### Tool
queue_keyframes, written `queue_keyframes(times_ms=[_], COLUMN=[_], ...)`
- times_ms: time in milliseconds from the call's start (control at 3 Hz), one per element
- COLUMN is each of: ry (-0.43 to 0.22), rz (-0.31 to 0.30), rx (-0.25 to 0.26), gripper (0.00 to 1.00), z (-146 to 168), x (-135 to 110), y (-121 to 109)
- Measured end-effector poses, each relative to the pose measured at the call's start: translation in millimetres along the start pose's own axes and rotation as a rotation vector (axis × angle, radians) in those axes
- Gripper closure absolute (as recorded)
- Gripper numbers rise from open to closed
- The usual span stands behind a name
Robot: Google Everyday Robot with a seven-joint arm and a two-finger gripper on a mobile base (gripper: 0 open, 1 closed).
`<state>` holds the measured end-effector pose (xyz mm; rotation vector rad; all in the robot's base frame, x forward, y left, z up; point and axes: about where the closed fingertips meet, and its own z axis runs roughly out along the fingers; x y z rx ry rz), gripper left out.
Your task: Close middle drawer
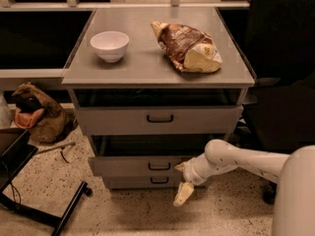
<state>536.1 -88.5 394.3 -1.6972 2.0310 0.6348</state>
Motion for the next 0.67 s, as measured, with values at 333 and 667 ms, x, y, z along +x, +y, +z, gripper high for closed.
queue_keyframes(times_ms=[333,667], ry=[0.027,0.027], rz=[-0.008,-0.009], rx=[0.045,0.046], gripper=[0.00,0.00], z=[21.2,21.4], x=[-0.7,-0.9], y=[-48.4,-48.8])
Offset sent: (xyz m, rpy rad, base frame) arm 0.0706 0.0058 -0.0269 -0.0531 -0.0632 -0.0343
